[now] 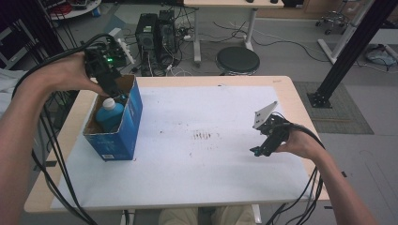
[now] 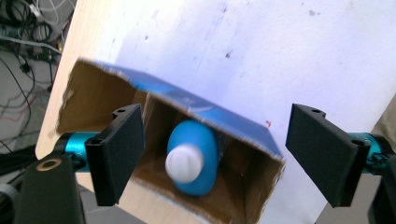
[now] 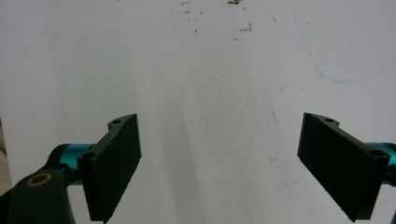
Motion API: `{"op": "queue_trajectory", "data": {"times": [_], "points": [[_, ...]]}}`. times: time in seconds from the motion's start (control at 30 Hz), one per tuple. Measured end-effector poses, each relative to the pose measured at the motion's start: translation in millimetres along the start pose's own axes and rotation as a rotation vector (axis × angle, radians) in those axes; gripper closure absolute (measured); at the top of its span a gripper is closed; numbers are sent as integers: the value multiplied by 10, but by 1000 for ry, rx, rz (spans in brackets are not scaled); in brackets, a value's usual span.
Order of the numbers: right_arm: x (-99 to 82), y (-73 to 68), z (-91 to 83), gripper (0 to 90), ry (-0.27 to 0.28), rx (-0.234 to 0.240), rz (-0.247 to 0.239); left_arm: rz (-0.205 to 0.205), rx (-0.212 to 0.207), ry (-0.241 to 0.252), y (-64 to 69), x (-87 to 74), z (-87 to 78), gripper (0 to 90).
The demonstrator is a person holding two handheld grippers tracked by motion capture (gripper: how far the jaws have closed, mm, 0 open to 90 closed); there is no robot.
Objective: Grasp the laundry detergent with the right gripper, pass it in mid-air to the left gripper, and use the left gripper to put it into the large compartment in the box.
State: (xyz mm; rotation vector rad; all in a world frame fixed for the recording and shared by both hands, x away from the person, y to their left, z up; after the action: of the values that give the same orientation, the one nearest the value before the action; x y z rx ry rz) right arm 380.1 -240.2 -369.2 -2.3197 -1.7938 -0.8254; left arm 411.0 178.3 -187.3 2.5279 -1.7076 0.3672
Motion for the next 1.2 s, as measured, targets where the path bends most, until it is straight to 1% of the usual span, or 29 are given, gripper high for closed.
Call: {"op": "queue_trajectory", "data": {"times": [0.1, 0.2, 0.23, 0.27, 0.3, 0.4, 0.43, 0.53, 0.67, 0.7, 0.77, 0.87, 1.03, 1.2], "points": [[1, 1, -4, 126, -1, 0, 1, 41, -3, 2, 97, 142, 41, 175], [2, 3, -11, 126, 1, -2, -1, 70, -5, 2, 197, 291, 97, 159], [1, 1, -13, 126, 0, -3, 2, 79, -3, 5, 230, 340, 124, 133], [0, 2, -15, 126, -1, -3, 2, 96, -7, 6, 262, 387, 152, 126], [0, 3, -14, 126, -1, -3, 1, 105, -16, 14, 297, 434, 187, 126], [3, 6, -19, 127, -7, -5, -2, 131, -39, 18, 382, 556, 295, 126], [6, 5, -23, 126, -8, -6, -1, 138, -40, 16, 402, 594, 328, 126], [18, 15, -43, 126, -13, -12, -2, 139, -60, 29, 474, 697, 439, 126], [55, 23, -73, 126, -13, -17, -7, 165, -75, 14, 566, 806, 590, 126], [65, 23, -81, 126, -15, -17, -6, 171, -77, 17, 590, 824, 629, 126], [84, 27, -89, 126, -15, -20, -8, 167, -86, 18, 628, 850, 702, 126], [109, 28, -103, 127, -22, -25, -14, 173, -86, 5, 667, 855, 821, 126], [124, 30, -129, 126, -24, -35, -15, 163, -105, -8, 701, 830, 1025, 126], [121, 29, -129, 126, -29, -36, -15, 150, -112, -15, 736, 805, 1217, 126]]}}
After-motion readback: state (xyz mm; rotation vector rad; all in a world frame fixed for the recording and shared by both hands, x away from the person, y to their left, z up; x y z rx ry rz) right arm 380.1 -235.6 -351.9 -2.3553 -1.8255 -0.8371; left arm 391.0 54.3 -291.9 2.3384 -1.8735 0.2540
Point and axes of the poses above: each handheld gripper's, and its own axes: z roughly forward along the jaws, x roughly out of its top, y roughly to its right, the point moved 3 cm from there along z, roughly forward along the jaws, and after that the axes turned 8 degrees about -x, right-handed, at the moved point
